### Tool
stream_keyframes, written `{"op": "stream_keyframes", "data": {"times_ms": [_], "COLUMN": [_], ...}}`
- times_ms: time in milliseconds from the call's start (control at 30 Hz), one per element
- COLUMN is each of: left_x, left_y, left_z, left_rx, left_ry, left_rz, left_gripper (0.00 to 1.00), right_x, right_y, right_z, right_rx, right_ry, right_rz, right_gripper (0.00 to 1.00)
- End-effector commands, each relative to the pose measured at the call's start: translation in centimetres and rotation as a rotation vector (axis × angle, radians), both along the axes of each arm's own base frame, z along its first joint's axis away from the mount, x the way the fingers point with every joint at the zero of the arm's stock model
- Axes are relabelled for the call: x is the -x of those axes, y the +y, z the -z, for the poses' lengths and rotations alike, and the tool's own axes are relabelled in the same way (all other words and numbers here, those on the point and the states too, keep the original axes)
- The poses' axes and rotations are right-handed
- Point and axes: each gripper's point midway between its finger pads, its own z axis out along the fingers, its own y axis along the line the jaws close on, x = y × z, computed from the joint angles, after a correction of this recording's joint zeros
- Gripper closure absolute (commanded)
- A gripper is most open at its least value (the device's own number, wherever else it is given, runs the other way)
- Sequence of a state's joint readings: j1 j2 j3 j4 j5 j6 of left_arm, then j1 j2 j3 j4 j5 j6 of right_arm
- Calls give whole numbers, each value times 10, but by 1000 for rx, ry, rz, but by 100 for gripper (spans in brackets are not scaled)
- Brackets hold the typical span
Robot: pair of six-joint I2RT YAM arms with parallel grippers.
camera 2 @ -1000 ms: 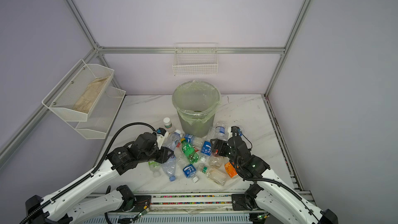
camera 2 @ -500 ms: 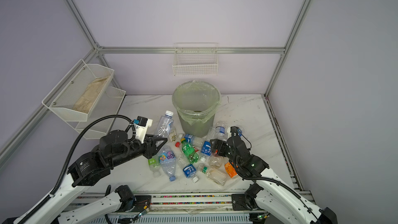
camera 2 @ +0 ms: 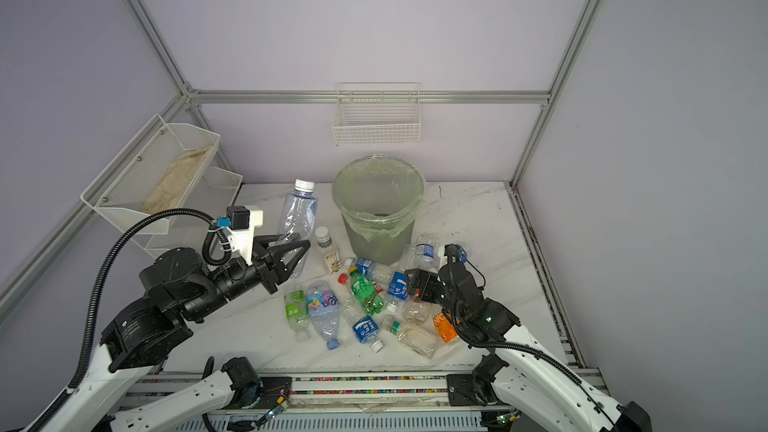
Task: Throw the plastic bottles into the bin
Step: 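Lift the clear bottle with the left gripper over the green-lined bin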
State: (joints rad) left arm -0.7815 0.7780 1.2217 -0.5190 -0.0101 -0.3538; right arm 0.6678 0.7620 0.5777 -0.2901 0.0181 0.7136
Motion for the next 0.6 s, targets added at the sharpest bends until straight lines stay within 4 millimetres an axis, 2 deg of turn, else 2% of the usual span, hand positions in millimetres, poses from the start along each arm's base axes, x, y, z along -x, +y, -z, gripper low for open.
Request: {"op": "stream_keyframes", "data": {"times_ms": [0,267,567], "left_x": [-4,-28,-61], "left_y": [0,-30,-62], "left_z": [-59,-73,-80], "left_rx": [78,68,33], "left_ry": [-148,-153,-151], "left_rz": [-21,7,6], "left_gripper": [79,79,79], "right_x": [5,11,18], "right_y": [-2,-7,-12], "right_z": [-8,-6,-5], "right_rx": [-13,-23,-43], "right_ry": [6,14,14], "right_rz": [3,15,18], "right_gripper": [3,3,4]}}
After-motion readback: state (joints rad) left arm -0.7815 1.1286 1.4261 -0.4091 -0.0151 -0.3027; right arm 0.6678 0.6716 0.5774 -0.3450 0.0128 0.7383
